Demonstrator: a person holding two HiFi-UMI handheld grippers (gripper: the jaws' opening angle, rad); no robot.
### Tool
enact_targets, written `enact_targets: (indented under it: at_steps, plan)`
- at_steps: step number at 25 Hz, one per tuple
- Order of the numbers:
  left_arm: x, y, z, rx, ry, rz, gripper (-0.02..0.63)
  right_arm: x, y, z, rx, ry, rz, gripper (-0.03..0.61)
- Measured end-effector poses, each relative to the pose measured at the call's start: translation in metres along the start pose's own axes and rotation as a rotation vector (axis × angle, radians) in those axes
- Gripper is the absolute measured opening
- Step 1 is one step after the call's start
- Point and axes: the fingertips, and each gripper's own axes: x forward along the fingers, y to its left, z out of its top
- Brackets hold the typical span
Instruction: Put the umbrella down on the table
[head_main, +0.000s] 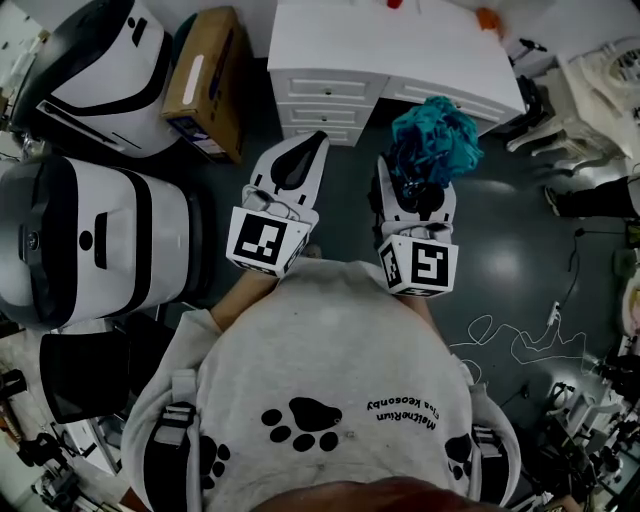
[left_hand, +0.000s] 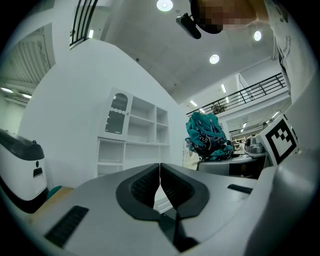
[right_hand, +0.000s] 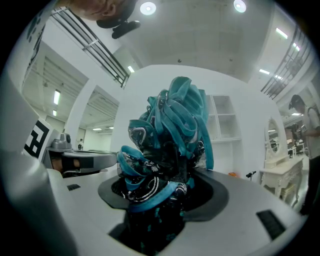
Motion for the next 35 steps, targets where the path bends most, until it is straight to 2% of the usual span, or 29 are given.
enact_targets:
  at_steps: [14,22,29,35]
  plan:
    - [0.035,0.032,-0.018,-0.040,0.021,-0.030,0.018,0.045,-0.008,-0.013,0.012,0.044,-0.024,0.284]
    - [0.059,0.048,-0.026,-0.042,0.021,-0.017,0.018,0.075,-0.020,-0.021,0.023,0.039,-0.011,0.284]
    - [0.100,0.083,-0.037,-0.047,0.035,0.007,0.018,0.130,-0.034,-0.030,0.026,0.054,0.011,0.284]
    - [0.158,0.125,-0.040,-0.049,0.036,0.037,0.018,0.201,-0.058,-0.030,0.025,0.056,0.038,0.284]
